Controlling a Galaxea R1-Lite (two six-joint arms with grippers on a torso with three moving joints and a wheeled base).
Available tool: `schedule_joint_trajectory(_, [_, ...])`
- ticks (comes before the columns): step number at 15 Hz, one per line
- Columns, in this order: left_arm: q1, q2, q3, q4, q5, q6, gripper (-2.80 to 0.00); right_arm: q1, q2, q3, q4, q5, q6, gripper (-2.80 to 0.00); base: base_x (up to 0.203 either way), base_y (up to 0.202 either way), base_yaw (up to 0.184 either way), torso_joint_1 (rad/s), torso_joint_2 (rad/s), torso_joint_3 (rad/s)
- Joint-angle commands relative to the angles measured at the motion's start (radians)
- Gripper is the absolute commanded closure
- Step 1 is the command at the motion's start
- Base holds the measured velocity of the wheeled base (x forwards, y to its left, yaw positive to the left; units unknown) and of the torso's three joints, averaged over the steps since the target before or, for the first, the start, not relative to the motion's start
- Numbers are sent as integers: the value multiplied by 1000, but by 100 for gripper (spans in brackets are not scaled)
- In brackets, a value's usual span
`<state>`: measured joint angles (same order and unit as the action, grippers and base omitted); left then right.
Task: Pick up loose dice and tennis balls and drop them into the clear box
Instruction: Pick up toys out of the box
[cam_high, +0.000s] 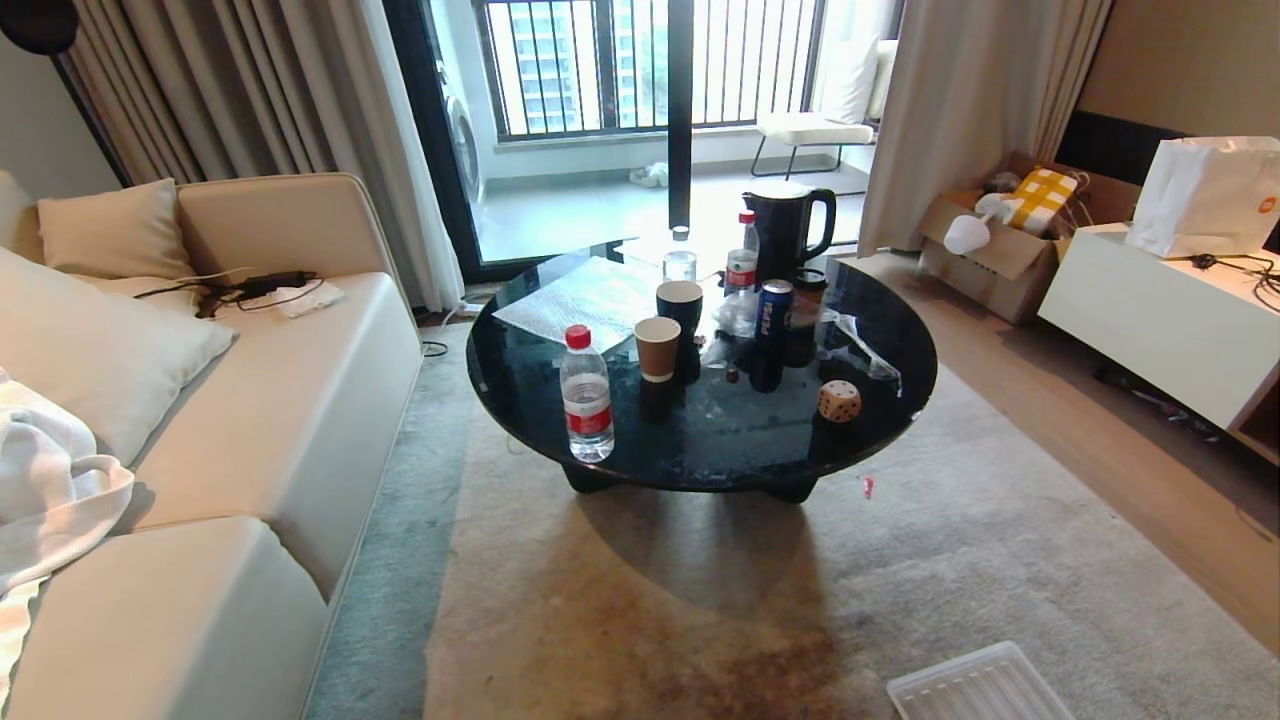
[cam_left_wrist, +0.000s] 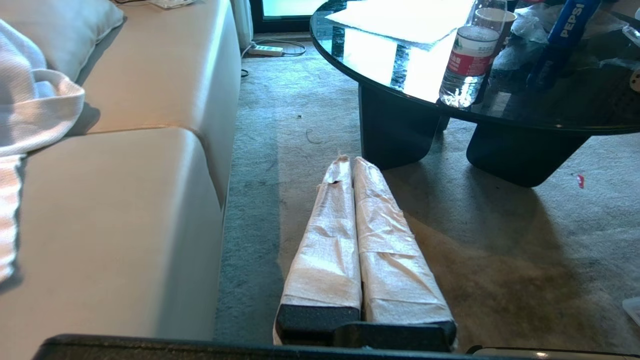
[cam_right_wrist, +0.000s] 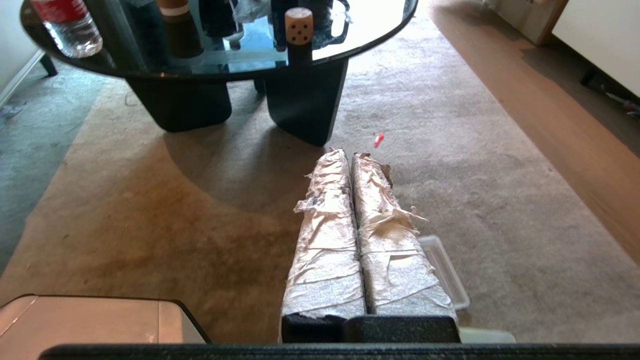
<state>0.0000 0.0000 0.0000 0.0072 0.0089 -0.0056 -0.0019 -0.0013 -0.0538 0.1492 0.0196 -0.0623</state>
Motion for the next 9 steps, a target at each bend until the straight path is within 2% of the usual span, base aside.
schedule_joint_trajectory(1, [0, 0, 0, 0, 0, -1, 0, 0, 0, 0, 1, 0, -1, 0, 179, 0, 7, 5, -1, -1])
schedule_joint_trajectory(9, [0, 0, 0, 0, 0, -1, 0, 0, 1, 0, 1, 0, -1, 0, 181, 0, 0, 4, 2, 2])
